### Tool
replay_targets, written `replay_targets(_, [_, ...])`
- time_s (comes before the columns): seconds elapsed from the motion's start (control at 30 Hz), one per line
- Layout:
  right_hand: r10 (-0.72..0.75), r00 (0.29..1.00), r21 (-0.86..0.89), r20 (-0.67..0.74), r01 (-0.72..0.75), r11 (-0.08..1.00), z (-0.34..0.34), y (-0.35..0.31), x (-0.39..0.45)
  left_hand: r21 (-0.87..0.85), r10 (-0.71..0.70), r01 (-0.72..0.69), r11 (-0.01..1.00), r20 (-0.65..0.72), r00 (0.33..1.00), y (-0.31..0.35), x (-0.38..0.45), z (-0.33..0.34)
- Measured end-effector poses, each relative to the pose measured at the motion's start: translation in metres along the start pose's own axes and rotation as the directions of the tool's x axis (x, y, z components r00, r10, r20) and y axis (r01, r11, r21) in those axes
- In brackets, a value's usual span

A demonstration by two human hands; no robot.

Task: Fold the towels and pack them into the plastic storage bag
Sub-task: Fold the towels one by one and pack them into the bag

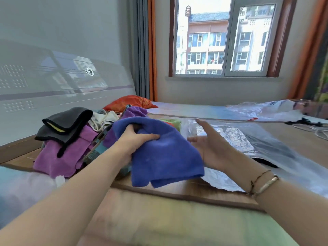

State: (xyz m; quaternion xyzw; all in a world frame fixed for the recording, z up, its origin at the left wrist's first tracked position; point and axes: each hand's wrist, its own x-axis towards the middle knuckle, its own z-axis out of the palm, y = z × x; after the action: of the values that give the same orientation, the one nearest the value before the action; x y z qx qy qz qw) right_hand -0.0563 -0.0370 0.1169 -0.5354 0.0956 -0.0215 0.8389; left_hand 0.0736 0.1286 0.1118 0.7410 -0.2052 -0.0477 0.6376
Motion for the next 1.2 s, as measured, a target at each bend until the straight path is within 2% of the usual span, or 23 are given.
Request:
replay_targets(0.07, [0.131, 0.991, -0.044, -0.007, -0.131, 0.99, -0.005, 0.017, 0.007, 0.171, -0.011, -0.009, 0.985, 0.114, 0.993, 0.003, -0.006, -0.005])
replay_targets(0.13, [0.202, 0.979, -0.124, -0.009, -0.201, 0.972, -0.003, 0.033, 0.012, 0.268, -0.057, -0.008, 0.963, 0.234, 0.97, 0.005, -0.011, -0.008])
replay_targets(0.2, [0.166, 0.986, -0.157, -0.007, -0.165, 0.974, 0.003, 0.044, 0.015, 0.316, -0.112, 0.013, 0.949, 0.297, 0.948, 0.006, -0.014, -0.007])
replay_targets(0.3, [0.044, 0.999, -0.159, -0.02, -0.046, 0.986, 0.014, 0.047, 0.019, 0.325, -0.135, 0.045, 0.945, 0.26, 0.956, 0.001, -0.014, -0.005])
replay_targets(0.4, [0.044, 0.99, -0.139, -0.136, -0.063, 0.988, 0.02, 0.042, 0.025, 0.144, -0.126, 0.11, 0.983, 0.109, 0.986, -0.007, -0.005, -0.008])
replay_targets(0.5, [-0.087, 0.975, -0.061, -0.204, 0.076, 0.995, 0.021, 0.033, 0.036, -0.174, -0.141, 0.141, 0.975, 0.016, 0.99, -0.015, -0.001, -0.01])
replay_targets(0.6, [-0.218, 0.968, -0.018, -0.124, 0.217, 0.976, 0.027, 0.028, 0.039, -0.412, -0.22, 0.266, 0.871, 0.157, 0.963, -0.022, -0.003, -0.009])
replay_targets(0.67, [-0.289, 0.957, -0.045, -0.027, 0.288, 0.957, 0.029, 0.023, 0.038, -0.475, -0.301, 0.447, 0.758, 0.353, 0.886, -0.021, -0.013, -0.006])
replay_targets(0.73, [-0.251, 0.964, -0.076, 0.089, 0.257, 0.963, 0.03, 0.016, 0.029, -0.499, -0.327, 0.556, 0.665, 0.475, 0.817, -0.025, -0.017, -0.003])
replay_targets(0.77, [-0.229, 0.966, -0.105, 0.12, 0.242, 0.965, 0.028, 0.012, 0.027, -0.511, -0.324, 0.572, 0.641, 0.496, 0.806, -0.026, -0.019, -0.002])
replay_targets(0.87, [-0.216, 0.968, -0.199, 0.127, 0.238, 0.951, 0.023, 0.004, 0.022, -0.592, -0.243, 0.476, 0.65, 0.432, 0.869, -0.029, -0.017, 0.001])
replay_targets(1.0, [-0.231, 0.973, -0.213, 0.009, 0.228, 0.95, 0.015, 0.012, 0.032, -0.612, -0.153, 0.324, 0.721, 0.316, 0.937, -0.028, -0.013, 0.007])
replay_targets(1.1, [-0.258, 0.954, -0.19, -0.15, 0.229, 0.955, 0.002, 0.019, 0.039, -0.516, -0.154, 0.24, 0.822, 0.204, 0.967, -0.027, -0.01, 0.013])
replay_targets(1.2, [-0.288, 0.932, -0.207, -0.219, 0.244, 0.947, -0.004, 0.023, 0.035, -0.392, -0.152, 0.168, 0.905, 0.072, 0.986, -0.02, -0.009, 0.015])
